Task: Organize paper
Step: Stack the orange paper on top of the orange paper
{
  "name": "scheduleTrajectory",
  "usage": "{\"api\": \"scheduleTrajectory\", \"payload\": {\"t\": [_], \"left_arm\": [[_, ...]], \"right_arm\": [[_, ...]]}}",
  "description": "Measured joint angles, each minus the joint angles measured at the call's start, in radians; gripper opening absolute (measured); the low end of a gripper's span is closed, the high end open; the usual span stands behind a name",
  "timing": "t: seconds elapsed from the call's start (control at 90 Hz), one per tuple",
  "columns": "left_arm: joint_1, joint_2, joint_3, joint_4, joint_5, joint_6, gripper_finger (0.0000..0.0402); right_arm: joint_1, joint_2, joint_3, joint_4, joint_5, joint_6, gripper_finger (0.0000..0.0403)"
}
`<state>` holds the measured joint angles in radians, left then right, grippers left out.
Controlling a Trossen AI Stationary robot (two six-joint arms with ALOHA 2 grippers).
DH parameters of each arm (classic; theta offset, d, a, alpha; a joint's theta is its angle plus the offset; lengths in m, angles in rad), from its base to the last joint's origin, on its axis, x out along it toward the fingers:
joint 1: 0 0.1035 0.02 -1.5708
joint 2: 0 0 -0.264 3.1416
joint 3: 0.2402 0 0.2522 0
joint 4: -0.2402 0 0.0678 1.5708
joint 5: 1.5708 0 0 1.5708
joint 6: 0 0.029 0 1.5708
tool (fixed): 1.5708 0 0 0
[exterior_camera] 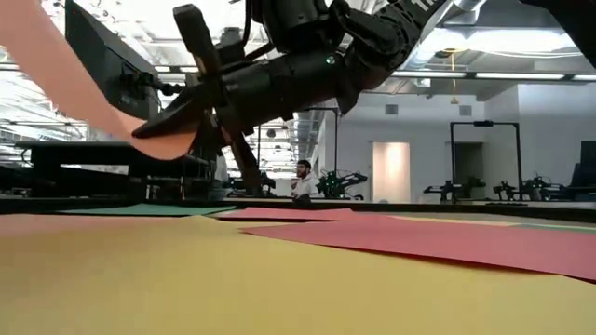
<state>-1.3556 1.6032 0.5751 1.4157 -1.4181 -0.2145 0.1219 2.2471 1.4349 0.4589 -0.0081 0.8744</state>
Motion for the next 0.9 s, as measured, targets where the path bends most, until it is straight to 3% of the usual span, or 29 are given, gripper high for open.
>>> {"api": "scheduleTrajectory", "payload": {"t": [0.333, 0.511, 0.722, 0.9], "left_arm": [[-0.003, -0.002, 0.066, 0.025, 0.061, 0.176, 0.0], [0.001, -0.002, 0.093, -0.057, 0.026, 0.273, 0.0], [0.036, -0.005, 0.112, -0.318, 0.003, 0.207, 0.0], [0.089, 0.001, 0.158, -0.769, 0.122, -0.072, 0.0]], "right_arm": [[0.0, 0.0, 0.0, -0.074, 0.008, 0.009, 0.0], [0.0, 0.0, 0.0, -0.07, 0.008, 0.016, 0.0], [0.0, 0.0, 0.0, -0.066, 0.008, 0.017, 0.0], [0.0, 0.0, 0.0, -0.061, 0.008, 0.017, 0.0]]}}
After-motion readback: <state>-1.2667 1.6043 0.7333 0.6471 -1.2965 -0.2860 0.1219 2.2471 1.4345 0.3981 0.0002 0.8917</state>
